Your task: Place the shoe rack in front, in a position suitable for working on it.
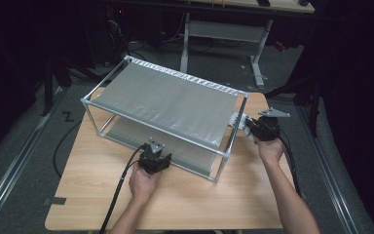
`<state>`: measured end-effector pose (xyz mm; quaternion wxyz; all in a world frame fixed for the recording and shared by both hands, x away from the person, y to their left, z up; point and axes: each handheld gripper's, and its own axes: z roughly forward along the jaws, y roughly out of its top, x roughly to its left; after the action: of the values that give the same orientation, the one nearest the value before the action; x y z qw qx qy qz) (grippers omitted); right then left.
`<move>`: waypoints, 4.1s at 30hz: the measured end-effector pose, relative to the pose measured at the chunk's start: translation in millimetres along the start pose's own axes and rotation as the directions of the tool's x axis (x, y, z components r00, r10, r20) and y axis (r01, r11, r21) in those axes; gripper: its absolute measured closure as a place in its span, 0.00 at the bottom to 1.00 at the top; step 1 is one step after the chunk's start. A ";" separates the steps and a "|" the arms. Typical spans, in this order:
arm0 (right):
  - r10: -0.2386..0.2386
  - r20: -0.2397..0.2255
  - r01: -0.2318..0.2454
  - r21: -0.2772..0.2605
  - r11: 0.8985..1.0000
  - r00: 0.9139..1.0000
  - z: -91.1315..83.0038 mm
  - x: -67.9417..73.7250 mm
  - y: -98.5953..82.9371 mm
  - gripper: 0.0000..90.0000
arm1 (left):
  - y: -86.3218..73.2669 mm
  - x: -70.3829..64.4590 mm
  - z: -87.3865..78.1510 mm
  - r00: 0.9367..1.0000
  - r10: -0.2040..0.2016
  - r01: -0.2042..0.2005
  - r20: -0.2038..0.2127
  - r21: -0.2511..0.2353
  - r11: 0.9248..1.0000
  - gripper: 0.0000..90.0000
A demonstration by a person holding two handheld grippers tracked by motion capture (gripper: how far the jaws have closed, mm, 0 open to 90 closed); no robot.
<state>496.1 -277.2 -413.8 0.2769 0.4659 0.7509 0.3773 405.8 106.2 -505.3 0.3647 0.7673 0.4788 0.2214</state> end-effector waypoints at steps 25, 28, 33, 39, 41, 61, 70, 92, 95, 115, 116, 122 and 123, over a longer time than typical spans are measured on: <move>-0.015 0.051 0.021 -0.128 0.992 0.999 -82.0 -29.2 41.1 0.90 | -0.1 -0.1 -0.1 1.000 0.002 -0.002 0.000 0.000 1.000 0.52; -0.030 0.055 0.038 -0.139 0.990 0.998 -82.3 -25.5 51.0 0.90 | -0.1 -0.1 -0.1 1.000 0.003 -0.003 -0.001 0.000 1.000 0.52; -0.051 0.056 0.059 -0.152 0.987 0.997 -76.9 -17.5 65.5 0.90 | 0.0 0.2 0.1 1.000 -0.004 0.004 0.004 -0.001 1.000 0.52; -0.087 0.060 0.096 -0.156 0.983 0.994 -63.3 -4.4 85.3 0.90 | 0.0 -0.2 0.2 1.000 -0.002 0.002 0.001 -0.003 1.000 0.52; -0.093 0.065 0.102 -0.149 0.984 0.994 -58.3 -0.8 90.0 0.90 | 0.0 -0.2 0.2 1.000 -0.003 0.003 0.001 -0.003 1.000 0.52; -0.057 0.001 0.057 -0.112 0.992 0.998 -24.8 5.0 89.5 0.90 | 0.0 0.1 0.1 1.000 0.001 -0.001 0.002 0.000 1.000 0.52; -0.102 -0.011 0.100 -0.112 0.989 0.995 -30.0 11.3 84.5 0.90 | 0.0 -0.1 0.3 1.000 -0.001 0.001 0.002 -0.002 1.000 0.53; -0.195 -0.094 0.180 -0.147 0.973 0.976 -64.0 37.1 57.4 0.90 | 0.0 -0.7 0.3 1.000 0.001 -0.001 -0.001 -0.003 1.000 0.53; -0.206 -0.102 0.189 -0.155 0.970 0.973 -68.7 40.5 53.2 0.90 | 0.0 -0.7 0.3 1.000 0.002 -0.002 -0.002 -0.004 1.000 0.53; -0.289 -0.177 0.255 -0.194 0.947 0.941 -106.6 75.9 29.0 0.90 | 0.1 -0.8 0.3 1.000 0.003 -0.003 -0.001 -0.003 1.000 0.53; -0.297 -0.181 0.261 -0.196 0.945 0.938 -108.6 77.9 27.8 0.90 | 0.0 -0.8 0.3 1.000 0.003 -0.003 -0.002 -0.004 1.000 0.53; -0.305 -0.220 0.260 -0.210 0.943 0.927 -120.5 88.0 19.3 0.90 | 0.0 -0.9 0.2 1.000 0.005 -0.005 -0.002 -0.003 1.000 0.53; -0.305 -0.225 0.259 -0.213 0.942 0.925 -122.3 89.4 17.7 0.90 | 0.0 -0.9 0.2 1.000 0.005 -0.005 -0.002 -0.003 1.000 0.53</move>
<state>374.1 -228.8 -336.3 0.2706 0.2732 0.8025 0.4562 405.6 105.3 -505.4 0.3645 0.7679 0.4768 0.2239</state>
